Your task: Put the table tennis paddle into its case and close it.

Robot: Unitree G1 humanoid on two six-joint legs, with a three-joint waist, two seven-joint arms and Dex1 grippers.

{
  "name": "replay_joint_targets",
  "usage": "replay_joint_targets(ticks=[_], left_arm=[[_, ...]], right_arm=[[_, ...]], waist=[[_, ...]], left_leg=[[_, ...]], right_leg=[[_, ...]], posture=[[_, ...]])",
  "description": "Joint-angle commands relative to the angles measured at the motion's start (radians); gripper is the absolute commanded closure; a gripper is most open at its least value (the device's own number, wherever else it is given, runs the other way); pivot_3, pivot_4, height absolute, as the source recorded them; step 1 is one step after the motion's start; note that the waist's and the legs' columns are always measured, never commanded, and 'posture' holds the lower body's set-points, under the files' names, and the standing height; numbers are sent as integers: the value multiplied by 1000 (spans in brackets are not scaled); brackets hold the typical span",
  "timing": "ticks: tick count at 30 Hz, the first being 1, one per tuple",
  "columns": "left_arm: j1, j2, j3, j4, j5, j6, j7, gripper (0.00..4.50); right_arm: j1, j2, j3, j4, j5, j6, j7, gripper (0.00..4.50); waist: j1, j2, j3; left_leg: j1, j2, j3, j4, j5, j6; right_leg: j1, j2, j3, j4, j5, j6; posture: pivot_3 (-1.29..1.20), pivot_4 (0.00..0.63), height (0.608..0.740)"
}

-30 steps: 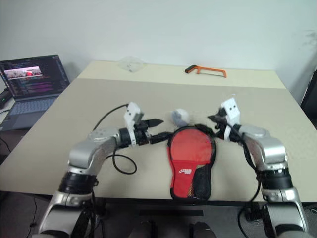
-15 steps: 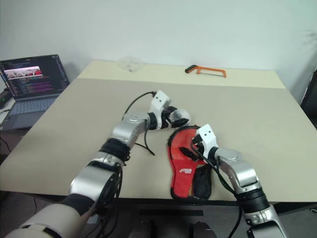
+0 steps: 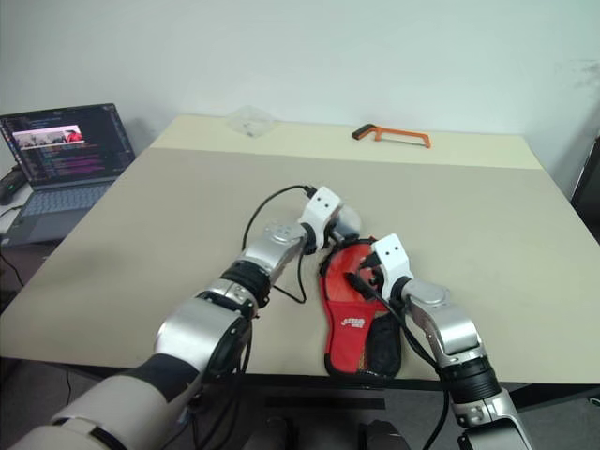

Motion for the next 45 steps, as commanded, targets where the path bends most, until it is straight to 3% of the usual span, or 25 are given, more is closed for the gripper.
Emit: replay_joint_targets(ticks=[1,8,12,22,37,45], left_arm=[[-46,-26,29,26,1,-17,33,906],[-114,-24,2,85,93,-93,148,3232],[-132,-31,-79,110,214,-185,243,4085],[-151,-75,-274,145,479,-276,469,4178],[-164,-109,-426,158,694,-296,789,4178],[-157,-126,-453,158,733,-372,882,4192]], right_arm=[[9,-7,23,26,-22,73,-9,476],[18,-9,62,40,-47,145,-11,476],[30,-5,89,4,-42,162,4,476],[66,2,128,-106,-41,221,2,476],[136,-5,155,-221,-41,293,-13,476],[177,2,166,-282,-35,331,-33,476]], waist=[[0,0,0],[0,0,-1],[0,1,-2],[1,1,-2],[1,1,-2],[1,1,-2]], left_leg=[[0,0,0,0,0,0],[1,0,0,0,0,0],[1,0,0,0,0,0],[1,0,0,0,0,0],[1,-1,0,0,0,0],[1,-1,0,0,0,-1]], right_leg=[[0,0,0,0,0,0],[1,0,0,0,0,1],[1,0,0,0,0,1],[1,0,0,0,0,1],[0,0,0,0,0,1],[0,0,0,0,0,1]], posture=[[0,150,740],[0,150,740],[0,150,740],[0,150,740],[0,150,740],[0,150,740]])
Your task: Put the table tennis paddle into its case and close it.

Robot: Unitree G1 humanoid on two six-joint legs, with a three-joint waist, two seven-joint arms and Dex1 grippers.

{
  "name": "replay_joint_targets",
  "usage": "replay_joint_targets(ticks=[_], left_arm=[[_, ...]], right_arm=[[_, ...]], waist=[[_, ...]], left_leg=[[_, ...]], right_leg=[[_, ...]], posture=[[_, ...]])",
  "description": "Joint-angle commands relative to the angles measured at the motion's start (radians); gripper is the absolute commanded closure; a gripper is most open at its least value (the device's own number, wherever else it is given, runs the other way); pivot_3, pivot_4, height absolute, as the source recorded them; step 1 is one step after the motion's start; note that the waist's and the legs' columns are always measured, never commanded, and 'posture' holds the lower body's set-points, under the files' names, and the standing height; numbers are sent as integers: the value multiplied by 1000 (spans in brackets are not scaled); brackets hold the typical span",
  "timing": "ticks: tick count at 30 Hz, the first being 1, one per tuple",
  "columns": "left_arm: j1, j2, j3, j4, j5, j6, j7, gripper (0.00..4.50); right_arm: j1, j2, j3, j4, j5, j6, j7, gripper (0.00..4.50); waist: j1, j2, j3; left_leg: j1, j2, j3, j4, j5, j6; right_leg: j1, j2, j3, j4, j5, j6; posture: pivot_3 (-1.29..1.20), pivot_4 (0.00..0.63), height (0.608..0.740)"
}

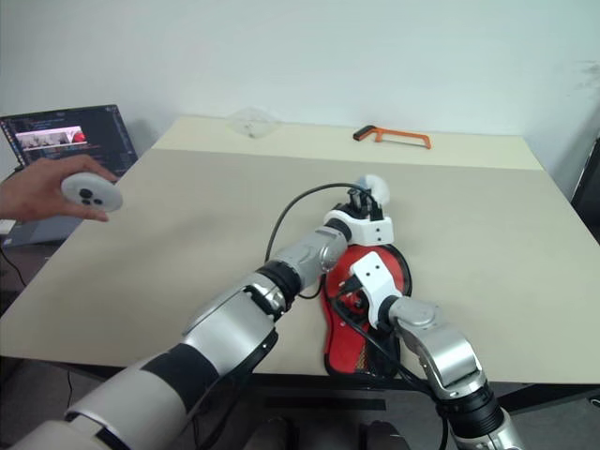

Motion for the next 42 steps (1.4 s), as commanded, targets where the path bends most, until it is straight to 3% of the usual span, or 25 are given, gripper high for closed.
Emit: replay_joint_targets(ticks=[1,17,26,30,37,42], left_arm=[[-46,-18,-22,-30,26,-78,65,4192],[-45,-21,-192,-27,196,-278,313,4193],[-28,-19,-92,-19,103,-172,206,4193],[-6,-22,-69,-16,75,-118,51,4193],[40,4,-18,-26,1,-186,-260,1712],[43,38,5,-38,-25,-177,-302,53]], right_arm=[[54,-2,46,30,7,82,-4,476],[87,10,75,-18,14,113,-28,476],[88,4,78,-4,8,101,-19,476],[66,2,67,20,7,92,-6,476],[30,-6,49,82,-3,53,21,476],[-9,-11,42,135,-11,16,46,476]], waist=[[1,0,0],[5,0,0],[5,0,0],[3,0,-2],[-2,0,-11],[-6,0,-15]], left_leg=[[0,0,0,0,0,0],[0,-1,0,0,0,0],[0,-1,0,0,0,0],[0,-1,0,0,0,0],[1,0,1,0,0,0],[2,0,0,0,0,0]], right_leg=[[0,0,0,0,0,0],[0,-1,0,-1,0,0],[0,-1,0,0,0,0],[0,-1,0,0,0,0],[1,0,0,0,0,0],[1,0,1,1,1,0]], posture=[[0,150,740],[0,150,740],[0,150,740],[0,150,740],[0,150,740],[0,150,740]])
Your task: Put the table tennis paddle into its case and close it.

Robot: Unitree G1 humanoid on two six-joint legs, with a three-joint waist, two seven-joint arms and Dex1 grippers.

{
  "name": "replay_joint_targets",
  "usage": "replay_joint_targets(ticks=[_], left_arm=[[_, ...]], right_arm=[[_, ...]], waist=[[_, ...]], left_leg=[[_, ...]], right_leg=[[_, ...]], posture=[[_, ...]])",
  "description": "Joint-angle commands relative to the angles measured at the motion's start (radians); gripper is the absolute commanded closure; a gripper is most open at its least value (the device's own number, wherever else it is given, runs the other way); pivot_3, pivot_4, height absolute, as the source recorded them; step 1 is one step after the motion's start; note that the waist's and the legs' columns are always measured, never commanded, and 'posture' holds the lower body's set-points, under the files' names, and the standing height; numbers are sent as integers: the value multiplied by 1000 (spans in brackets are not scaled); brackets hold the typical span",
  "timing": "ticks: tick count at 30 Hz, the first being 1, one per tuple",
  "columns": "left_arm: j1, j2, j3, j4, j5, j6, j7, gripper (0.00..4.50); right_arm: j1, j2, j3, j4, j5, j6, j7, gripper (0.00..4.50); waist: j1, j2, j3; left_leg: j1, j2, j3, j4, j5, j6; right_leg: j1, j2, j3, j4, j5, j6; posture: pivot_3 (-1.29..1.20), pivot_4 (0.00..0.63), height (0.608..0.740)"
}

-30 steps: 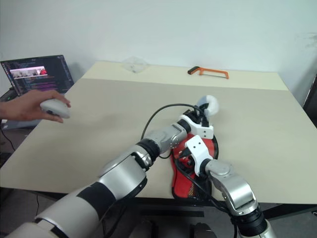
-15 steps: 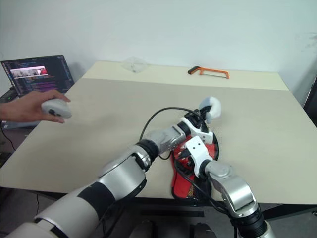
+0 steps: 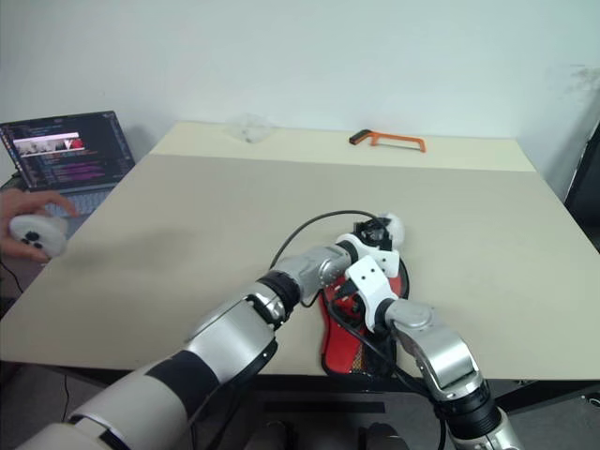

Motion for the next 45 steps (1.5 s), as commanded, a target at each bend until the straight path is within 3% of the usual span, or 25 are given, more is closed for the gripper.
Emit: replay_joint_targets(ticks=[1,4,7,10,14,18,21,23,27,32,36,45], left_arm=[[-18,24,13,-37,-12,27,2,53],[-28,58,35,-43,-40,7,-54,53],[-33,90,175,-55,-196,-22,-227,53],[-28,121,417,-99,-486,7,-599,53],[7,205,549,-207,-676,62,-938,53],[91,307,613,-432,-832,257,-1170,53],[222,382,610,-732,-942,482,-1294,53],[295,409,603,-890,-987,627,-1296,53],[459,426,541,-1134,-974,754,-1233,53],[630,306,436,-1294,-901,770,-1024,53],[684,211,385,-1292,-837,756,-857,53],[703,139,312,-1192,-748,798,-682,53]], right_arm=[[4,-18,16,111,4,14,27,476],[-12,-38,8,116,11,-6,62,476],[-25,-72,7,105,21,-20,109,476],[-26,-118,-17,28,72,-4,178,476],[10,-220,-66,-91,146,1,269,476],[45,-361,-154,-234,255,-3,390,476],[36,-441,-285,-282,358,23,447,476],[6,-450,-369,-267,415,32,445,476],[-107,-424,-489,-135,441,18,364,476],[-339,-271,-450,177,247,-33,31,476],[-432,-167,-412,338,155,-58,-111,476],[-486,-33,-376,475,123,-115,-156,476]], waist=[[-2,0,-2],[-2,0,-2],[-2,0,-2],[0,0,-2],[2,1,-1],[1,2,-1],[-5,3,0],[-7,2,1],[-14,3,1],[-16,3,1],[-15,3,1],[-14,4,1]], left_leg=[[1,0,0,0,0,0],[2,0,0,0,0,0],[2,0,0,0,0,0],[0,0,0,0,0,0],[-3,0,0,-1,1,0],[-3,1,0,-4,0,0],[-3,1,-1,-5,0,0],[-3,1,-2,-4,0,0],[-2,1,-3,0,0,0],[3,1,-2,1,3,5],[3,1,-1,1,5,8],[-3,1,1,-2,6,9]], right_leg=[[0,0,0,0,1,0],[1,0,1,0,2,1],[1,0,1,0,3,1],[0,0,0,-1,3,1],[-1,0,0,-2,4,-3],[-2,0,-2,-1,2,-7],[-2,0,-2,-1,1,-8],[-1,0,-3,0,1,-8],[1,0,-3,0,1,-7],[6,-1,-2,-1,3,-1],[4,0,0,-1,5,-1],[-2,0,1,-1,6,-2]], posture=[[0,150,740],[0,150,740],[0,150,740],[0,150,740],[0,150,740],[0,150,740],[0,150,740],[0,150,740],[0,150,740],[0,150,740],[0,150,740],[0,150,740]])
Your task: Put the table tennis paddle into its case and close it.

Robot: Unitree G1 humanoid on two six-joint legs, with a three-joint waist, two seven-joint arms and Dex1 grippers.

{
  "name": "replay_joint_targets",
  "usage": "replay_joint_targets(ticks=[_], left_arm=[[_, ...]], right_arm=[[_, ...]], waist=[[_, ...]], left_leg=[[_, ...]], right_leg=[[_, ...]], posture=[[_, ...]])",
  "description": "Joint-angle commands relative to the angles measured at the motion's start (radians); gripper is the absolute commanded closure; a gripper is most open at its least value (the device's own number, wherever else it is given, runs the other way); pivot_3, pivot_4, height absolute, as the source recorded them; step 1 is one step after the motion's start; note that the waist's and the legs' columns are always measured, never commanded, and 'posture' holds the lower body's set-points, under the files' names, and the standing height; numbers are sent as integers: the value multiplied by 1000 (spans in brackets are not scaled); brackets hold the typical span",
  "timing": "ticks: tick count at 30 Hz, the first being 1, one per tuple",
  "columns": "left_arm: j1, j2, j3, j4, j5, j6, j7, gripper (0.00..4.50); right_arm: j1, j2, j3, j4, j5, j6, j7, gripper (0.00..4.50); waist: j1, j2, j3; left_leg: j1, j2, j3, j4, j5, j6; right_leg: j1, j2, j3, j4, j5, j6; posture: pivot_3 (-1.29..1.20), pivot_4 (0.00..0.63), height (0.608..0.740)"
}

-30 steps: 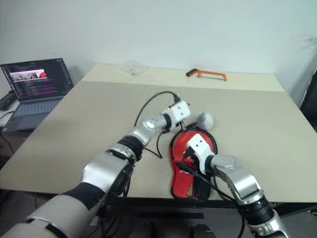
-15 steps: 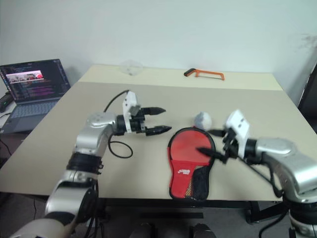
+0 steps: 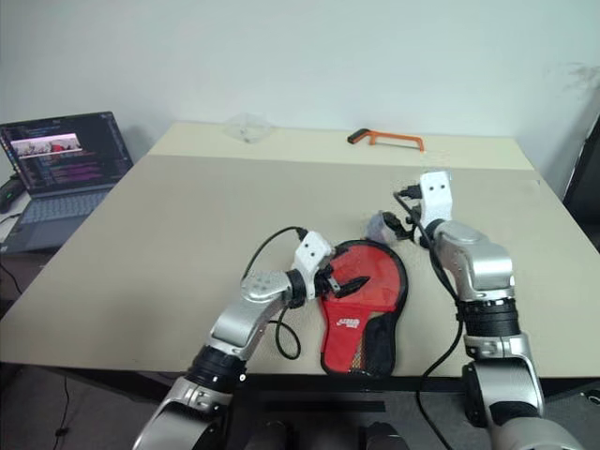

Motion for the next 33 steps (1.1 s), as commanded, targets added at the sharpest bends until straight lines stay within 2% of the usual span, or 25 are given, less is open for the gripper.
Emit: replay_joint_targets(ticks=[1,9,18,24,32,33], left_arm=[[10,-23,-42,15,5,46,5,53],[-4,-51,-99,55,26,128,11,53],[-96,-104,-29,76,-60,205,-1,53],[-97,-99,-86,212,-8,236,16,53],[-68,-90,-98,188,-11,269,26,53],[-67,-90,-99,186,-11,270,26,10]], right_arm=[[-53,39,-9,9,6,-37,-9,476],[-90,128,-16,71,-13,-66,-62,476],[-134,145,9,216,-102,-143,-153,476],[-140,152,13,276,-131,-130,-183,476],[-139,152,-1,319,-148,-128,-228,476],[-140,153,-4,327,-149,-132,-233,664]], waist=[[-1,0,0],[17,2,-1],[18,2,-1],[14,3,-2],[10,5,-6],[9,5,-6]], left_leg=[[0,0,0,0,0,0],[0,-1,0,1,0,0],[0,-1,1,1,0,0],[1,0,0,-1,0,0],[2,0,0,0,0,0],[2,0,0,0,0,0]], right_leg=[[0,0,0,0,0,0],[2,-1,-1,0,0,2],[1,-1,0,-1,0,2],[0,0,0,-1,-1,1],[2,0,0,-1,-1,2],[2,0,0,-1,-1,2]], posture=[[0,150,740],[0,150,740],[0,150,740],[0,150,740],[0,150,740],[0,150,740]])
